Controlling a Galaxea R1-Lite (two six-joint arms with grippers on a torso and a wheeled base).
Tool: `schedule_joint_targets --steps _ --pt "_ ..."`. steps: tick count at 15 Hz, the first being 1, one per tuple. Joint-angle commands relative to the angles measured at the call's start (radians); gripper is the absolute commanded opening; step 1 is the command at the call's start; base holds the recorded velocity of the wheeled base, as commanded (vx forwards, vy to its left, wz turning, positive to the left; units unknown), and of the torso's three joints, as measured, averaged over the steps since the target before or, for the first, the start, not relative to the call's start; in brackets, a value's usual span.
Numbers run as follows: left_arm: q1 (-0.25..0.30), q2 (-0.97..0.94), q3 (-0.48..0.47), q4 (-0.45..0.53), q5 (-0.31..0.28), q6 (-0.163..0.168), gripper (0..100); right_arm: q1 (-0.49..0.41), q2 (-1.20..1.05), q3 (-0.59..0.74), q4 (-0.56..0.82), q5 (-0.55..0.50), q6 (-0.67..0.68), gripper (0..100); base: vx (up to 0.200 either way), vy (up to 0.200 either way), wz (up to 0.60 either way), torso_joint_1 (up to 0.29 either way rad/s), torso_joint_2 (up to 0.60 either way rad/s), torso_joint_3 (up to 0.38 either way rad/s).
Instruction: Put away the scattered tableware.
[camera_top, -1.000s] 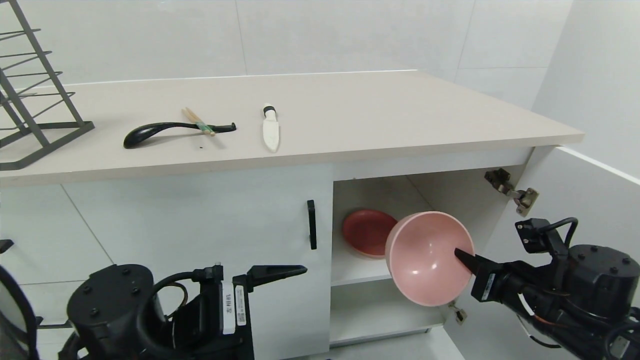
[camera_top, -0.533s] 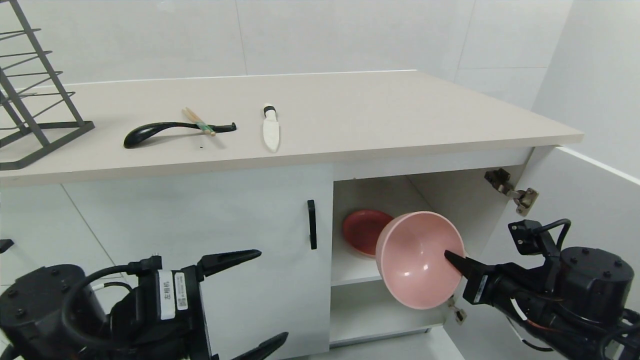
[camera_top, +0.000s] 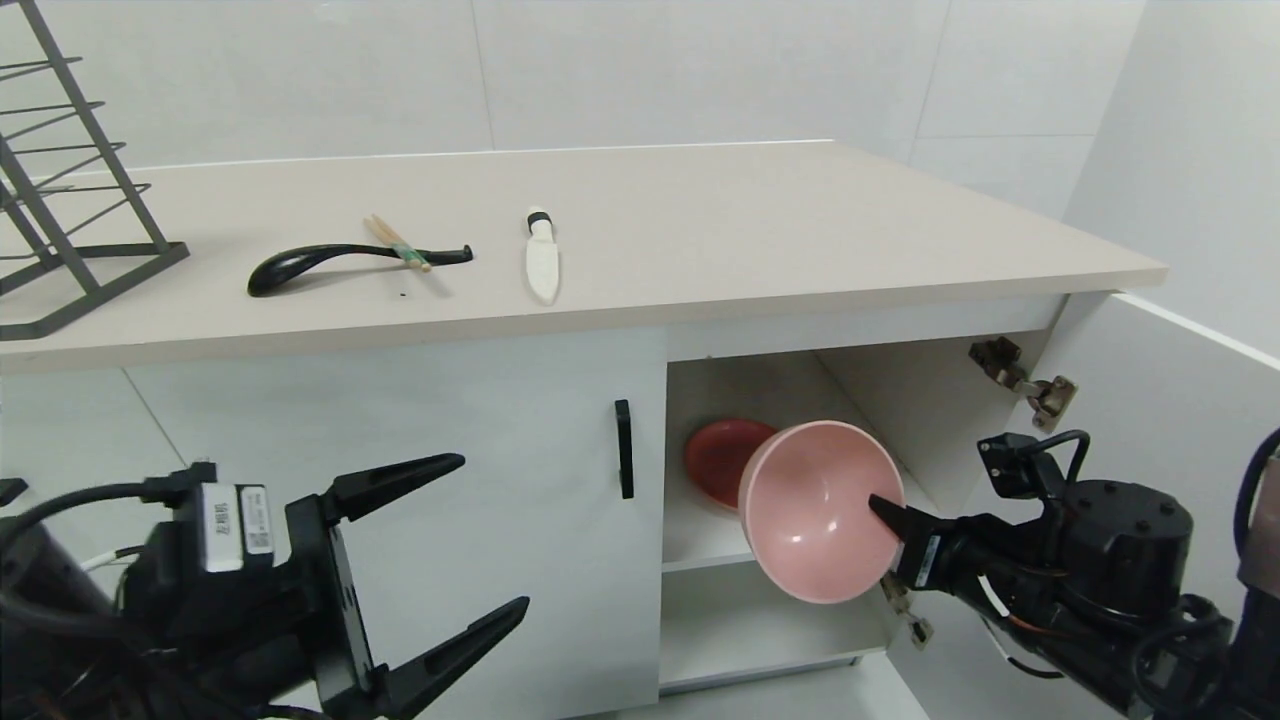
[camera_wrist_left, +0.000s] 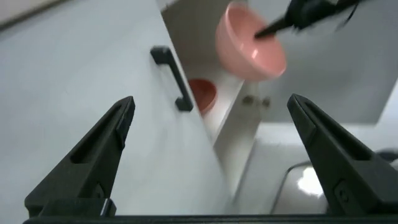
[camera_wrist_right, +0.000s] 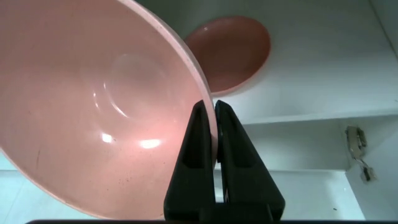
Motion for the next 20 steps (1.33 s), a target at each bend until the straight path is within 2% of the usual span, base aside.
schedule_joint_targets --steps 1,2,4,7,13,17,20 --pt "-0.025 -0.152 0.000 -0.001 -0.001 -0.136 100 0.008 0.080 -0.063 -0.001 0.001 -0.002 0 0.000 0.000 0.00 0.000 0.00 0.000" --pt "-0.044 -0.170 0.000 -0.001 -0.003 -0.157 100 0.010 0.117 -0.085 -0.001 0.001 -0.004 0 0.000 0.000 0.00 0.000 0.00 0.000" --pt "-0.056 -0.171 0.000 -0.001 -0.004 -0.156 100 0.002 0.170 -0.123 -0.001 0.002 -0.005 0 0.000 0.000 0.00 0.000 0.00 0.000" --pt "-0.058 -0.181 0.000 0.065 -0.008 -0.146 100 -0.018 0.218 -0.192 -0.001 0.002 -0.017 0 0.000 0.000 0.00 0.000 0.00 0.000" --pt "-0.058 -0.182 0.000 0.068 -0.008 -0.145 100 -0.075 0.336 -0.315 -0.001 0.012 -0.085 0 0.000 0.000 0.00 0.000 0.00 0.000" --pt "-0.058 -0.181 0.000 0.069 -0.008 -0.145 100 -0.121 0.402 -0.498 -0.001 0.088 -0.102 0 0.000 0.000 0.00 0.000 0.00 0.000" --pt "-0.078 -0.181 0.000 0.080 -0.008 -0.145 100 -0.130 0.428 -0.567 0.059 0.116 -0.102 0 0.000 0.000 0.00 0.000 0.00 0.000"
